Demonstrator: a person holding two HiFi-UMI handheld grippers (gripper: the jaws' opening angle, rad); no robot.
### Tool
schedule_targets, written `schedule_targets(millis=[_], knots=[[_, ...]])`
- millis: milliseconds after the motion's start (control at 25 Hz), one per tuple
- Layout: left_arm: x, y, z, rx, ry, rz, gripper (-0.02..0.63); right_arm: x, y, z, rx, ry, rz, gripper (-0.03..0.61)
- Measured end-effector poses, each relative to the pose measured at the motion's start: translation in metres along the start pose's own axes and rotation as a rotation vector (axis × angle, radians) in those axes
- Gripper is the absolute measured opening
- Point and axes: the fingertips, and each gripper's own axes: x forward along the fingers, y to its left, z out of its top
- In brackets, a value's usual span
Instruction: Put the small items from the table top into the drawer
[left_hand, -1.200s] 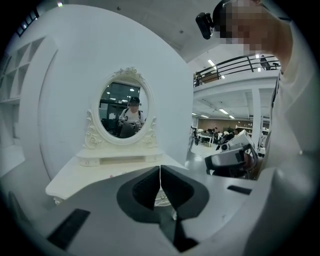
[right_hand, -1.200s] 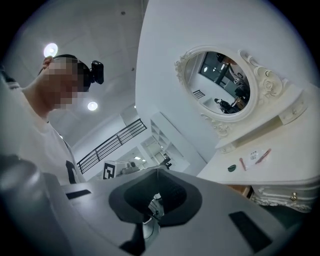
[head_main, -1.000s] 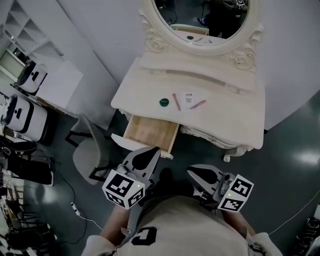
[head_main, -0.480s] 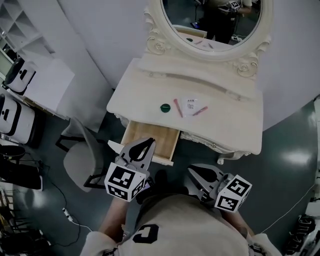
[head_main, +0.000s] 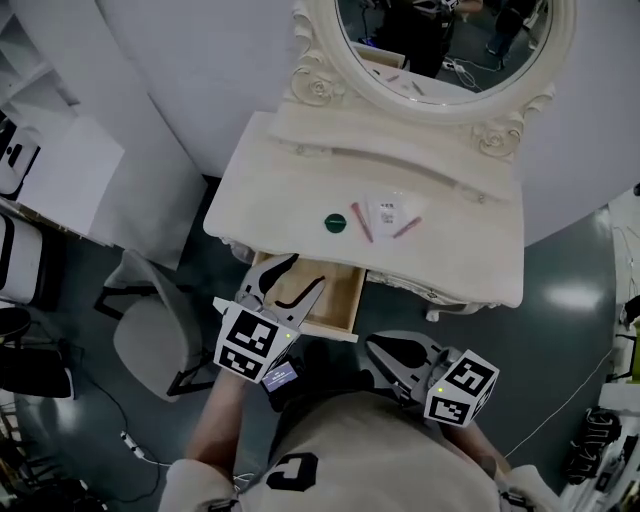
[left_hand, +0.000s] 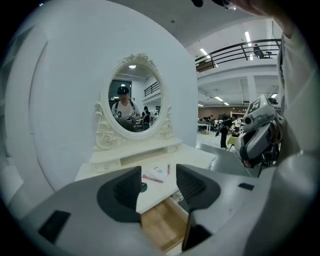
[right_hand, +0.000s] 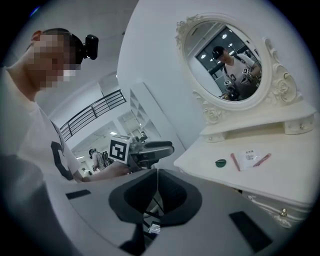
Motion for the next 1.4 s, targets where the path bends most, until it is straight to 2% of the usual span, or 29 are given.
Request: schedule_targets(millis=[440, 720, 1000, 1200, 1400], knots=[[0.04, 0.032, -0.025, 0.122, 0.093, -0.128, 0.25, 0.046, 0.009, 0.002, 0.009, 0.023, -0.06, 0.029], [0.085, 0.044, -0.045, 0.188, 0.172, -0.158, 0.25, 0.048, 0.004, -0.003, 0.044, 0.017, -0.076, 0.029], [0.132, 0.053, -0.066, 0.224, 0.24, -0.149, 0.249, 0.044, -0.018, -0.006, 0.116, 0.006, -0.024, 0.028], [0.167, 0.057, -0.079, 0.229, 0.301, -0.143, 0.247, 0.046, -0.028, -0.008, 0.11, 0.043, 0.058, 0.029], [0.196, 0.062, -0.095, 0.24, 0.354, -0.142, 0.221, 0.034, -0.049, -0.01, 0.14, 0.056, 0.057, 0.029]])
